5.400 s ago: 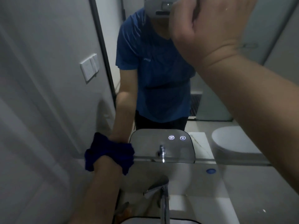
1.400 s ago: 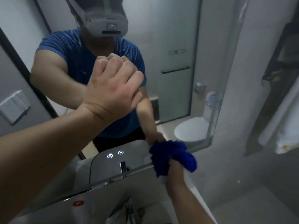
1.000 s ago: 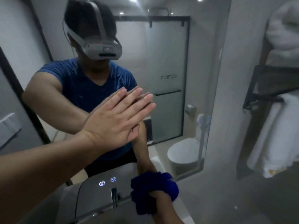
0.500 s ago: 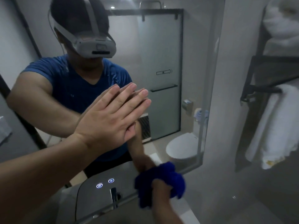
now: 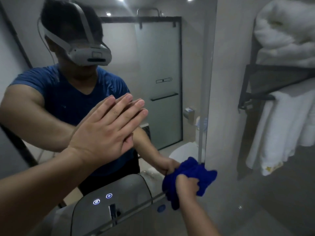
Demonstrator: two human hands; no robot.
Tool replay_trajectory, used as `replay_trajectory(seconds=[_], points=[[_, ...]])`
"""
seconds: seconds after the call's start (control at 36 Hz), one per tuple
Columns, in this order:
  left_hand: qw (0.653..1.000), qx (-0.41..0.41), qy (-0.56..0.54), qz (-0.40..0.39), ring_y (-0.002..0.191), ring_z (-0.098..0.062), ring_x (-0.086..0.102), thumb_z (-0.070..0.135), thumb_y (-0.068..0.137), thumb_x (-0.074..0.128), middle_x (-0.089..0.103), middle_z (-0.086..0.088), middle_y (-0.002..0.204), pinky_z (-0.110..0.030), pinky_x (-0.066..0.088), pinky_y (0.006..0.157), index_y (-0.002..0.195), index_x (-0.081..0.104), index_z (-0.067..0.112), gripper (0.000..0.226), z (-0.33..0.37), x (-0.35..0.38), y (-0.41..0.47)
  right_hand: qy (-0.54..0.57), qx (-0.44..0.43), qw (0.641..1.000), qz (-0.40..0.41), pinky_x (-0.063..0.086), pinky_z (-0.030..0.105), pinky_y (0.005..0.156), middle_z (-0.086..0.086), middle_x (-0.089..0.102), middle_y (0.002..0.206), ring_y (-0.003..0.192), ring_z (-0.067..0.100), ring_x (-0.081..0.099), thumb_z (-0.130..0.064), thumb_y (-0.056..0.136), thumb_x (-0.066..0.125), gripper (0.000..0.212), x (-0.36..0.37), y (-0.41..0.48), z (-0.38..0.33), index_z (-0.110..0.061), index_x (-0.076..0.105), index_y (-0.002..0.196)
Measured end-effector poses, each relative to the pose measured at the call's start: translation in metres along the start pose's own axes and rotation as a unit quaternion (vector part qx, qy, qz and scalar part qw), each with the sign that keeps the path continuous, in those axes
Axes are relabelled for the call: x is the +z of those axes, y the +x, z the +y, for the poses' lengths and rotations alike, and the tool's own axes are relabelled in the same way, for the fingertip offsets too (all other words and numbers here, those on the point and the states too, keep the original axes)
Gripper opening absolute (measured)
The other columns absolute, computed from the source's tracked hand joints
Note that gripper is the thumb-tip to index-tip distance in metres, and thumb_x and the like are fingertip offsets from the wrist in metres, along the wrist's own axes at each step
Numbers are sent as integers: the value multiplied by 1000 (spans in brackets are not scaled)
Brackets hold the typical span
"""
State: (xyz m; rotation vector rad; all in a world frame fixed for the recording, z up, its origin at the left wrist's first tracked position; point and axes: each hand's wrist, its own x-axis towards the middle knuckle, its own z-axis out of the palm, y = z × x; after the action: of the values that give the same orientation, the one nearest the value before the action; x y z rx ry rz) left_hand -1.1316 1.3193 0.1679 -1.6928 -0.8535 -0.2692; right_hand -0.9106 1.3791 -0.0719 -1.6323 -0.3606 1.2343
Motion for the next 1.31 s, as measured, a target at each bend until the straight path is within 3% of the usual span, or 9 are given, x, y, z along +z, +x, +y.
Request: replay_trajectory(seconds=[0.28, 0.47, 0.61, 0.78, 0.89, 0.97, 1.11, 1.19, 1.31], points=[[1000, -1, 2, 11, 163, -36, 29, 35, 99, 50, 30, -9, 176, -59, 31, 128, 169, 35, 15, 74, 0, 1, 2, -79, -440, 894, 32, 41, 38, 118, 11, 30, 160, 138, 34, 45, 1, 70, 71, 98, -11, -64, -134, -21, 31, 156], [1000, 1, 2, -8, 164, -36, 24, 37, 101, 48, 26, -11, 177, -59, 27, 130, 170, 30, 15, 74, 0, 1, 1, -167, -627, 759, -51, 5, 58, 133, -2, -20, 178, 165, 29, -18, -20, 79, 64, 108, 2, -113, -130, -38, 6, 167], [1000, 2, 6, -1, 163, -36, 28, 37, 101, 48, 29, -10, 176, -58, 29, 130, 169, 34, 15, 73, -1, 2, 1, -217, -675, 702, -70, 19, 47, 131, 11, 0, 179, 165, 37, 9, -41, 97, 62, 79, -1, -97, -46, -47, 20, 164], [1000, -1, 7, 6, 163, -35, 28, 37, 103, 45, 29, -9, 177, -59, 31, 128, 169, 32, 16, 71, 0, 4, -1, -337, -452, 824, -54, 60, 39, 100, 28, 49, 150, 121, 42, 66, -71, 92, 62, 93, 24, -87, 82, -3, 48, 155], [1000, -2, 7, 2, 163, -34, 27, 37, 102, 46, 28, -8, 177, -59, 32, 128, 170, 31, 17, 72, 0, 4, -1, -432, -383, 814, -69, 65, 35, 60, 31, 71, 112, 77, 34, 78, -53, 66, 98, 93, 28, -70, 117, 11, 66, 124], [1000, -1, 4, 0, 164, -34, 26, 38, 103, 47, 27, -8, 177, -59, 33, 128, 170, 31, 17, 72, 0, 4, -1, -428, -335, 838, -61, 62, 38, 85, 21, 66, 127, 100, 32, 73, -62, 90, 74, 81, 22, -56, 113, 2, 57, 138], [1000, -6, -6, 5, 164, -34, 27, 37, 102, 46, 28, -7, 177, -59, 34, 127, 169, 33, 18, 71, 1, 3, -1, -140, -401, 904, 45, 55, 45, 80, 33, 66, 104, 82, 37, 66, -67, 107, 29, 88, 1, -18, 72, 14, 61, 118], [1000, -6, -6, 6, 163, -33, 28, 37, 101, 47, 29, -7, 177, -58, 33, 128, 169, 33, 17, 72, 1, 2, 0, -62, -370, 924, 79, 40, 50, 119, 35, 51, 144, 128, 47, 56, -60, 106, 32, 82, -18, 15, 8, 7, 43, 152], [1000, -6, -8, 8, 163, -35, 27, 35, 99, 49, 29, -8, 177, -58, 31, 129, 169, 34, 16, 74, 0, 3, -1, 4, -474, 875, 100, 32, 47, 126, 30, 47, 150, 136, 39, 48, -48, 104, 40, 70, -38, 32, -77, 2, 47, 152]])
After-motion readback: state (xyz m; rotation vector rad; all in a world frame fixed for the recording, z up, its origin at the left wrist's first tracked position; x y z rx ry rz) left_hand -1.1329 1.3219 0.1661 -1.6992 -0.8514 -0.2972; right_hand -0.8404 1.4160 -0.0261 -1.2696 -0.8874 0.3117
